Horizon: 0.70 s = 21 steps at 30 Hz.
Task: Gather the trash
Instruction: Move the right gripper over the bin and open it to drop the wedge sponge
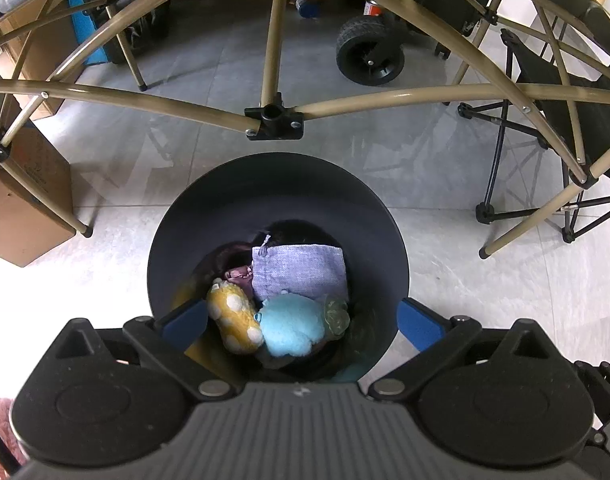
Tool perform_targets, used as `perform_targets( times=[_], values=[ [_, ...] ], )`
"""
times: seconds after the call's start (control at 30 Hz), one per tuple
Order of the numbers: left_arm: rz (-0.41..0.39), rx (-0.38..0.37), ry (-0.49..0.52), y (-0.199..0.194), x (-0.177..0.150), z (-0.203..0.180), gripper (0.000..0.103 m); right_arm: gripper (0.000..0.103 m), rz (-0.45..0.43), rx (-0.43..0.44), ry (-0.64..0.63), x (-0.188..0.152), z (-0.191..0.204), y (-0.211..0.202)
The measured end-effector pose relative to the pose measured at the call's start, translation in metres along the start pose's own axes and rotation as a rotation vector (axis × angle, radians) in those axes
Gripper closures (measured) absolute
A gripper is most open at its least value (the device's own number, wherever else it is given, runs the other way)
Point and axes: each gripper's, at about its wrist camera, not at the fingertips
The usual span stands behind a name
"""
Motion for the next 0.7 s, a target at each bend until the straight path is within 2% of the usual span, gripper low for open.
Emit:
perform_targets(
  times=[0.37, 0.7],
  values=[
    [-0.002, 0.001, 0.001, -0.003, -0.001, 0.002, 0.0, 0.078, -0.017, 0.004, -0.008, 0.003, 0.005, -0.005],
    [-0.007, 0.008, -0.017, -0.012, -0.008, 0.022, 0.0, 0.078, -0.046, 0.017, -0.029, 0.008, 0.019, -0.015]
  ],
)
Point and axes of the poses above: each gripper's, at about its wrist camera, not at the fingertips, and y roughly the way its jaws point, z to its left, x to its top, and after that the axes turned 8 degrees about -x, right-handed
